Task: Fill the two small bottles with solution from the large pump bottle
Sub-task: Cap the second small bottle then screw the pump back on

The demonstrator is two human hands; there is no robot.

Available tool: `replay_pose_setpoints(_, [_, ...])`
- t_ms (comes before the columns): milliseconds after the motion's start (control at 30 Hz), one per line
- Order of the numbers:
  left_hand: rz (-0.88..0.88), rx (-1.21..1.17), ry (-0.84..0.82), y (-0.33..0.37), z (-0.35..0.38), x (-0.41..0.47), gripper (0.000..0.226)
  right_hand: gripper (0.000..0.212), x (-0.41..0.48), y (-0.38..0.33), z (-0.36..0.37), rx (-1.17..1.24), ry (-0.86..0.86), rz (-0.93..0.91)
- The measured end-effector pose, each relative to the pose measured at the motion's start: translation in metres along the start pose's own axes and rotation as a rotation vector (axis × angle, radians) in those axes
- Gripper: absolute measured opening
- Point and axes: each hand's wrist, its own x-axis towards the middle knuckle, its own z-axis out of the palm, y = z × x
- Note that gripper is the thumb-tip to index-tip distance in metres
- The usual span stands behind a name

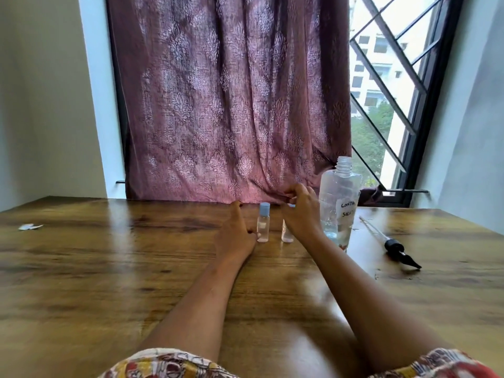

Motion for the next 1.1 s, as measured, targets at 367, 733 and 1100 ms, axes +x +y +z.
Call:
replay_pose_setpoints(367, [0.050,0.017,0.022,0.003,0.005,-0.002,0.086,0.040,-0.018,0.025,0.015,-0.149,-0.193,0.122])
replay_pose_setpoints(733, [0.095,0.016,0.128,0.011,0.002,-0.006,0.079,0.065,-0.018,0.002,0.000,-0.219,-0.154,0.110])
replay_pose_setpoints(1100, [0.330,-0.087,0.169,0.047,0.009,-0.031,0.064,0.018,-0.015,0.014,-0.116,-0.217,0.282,0.052])
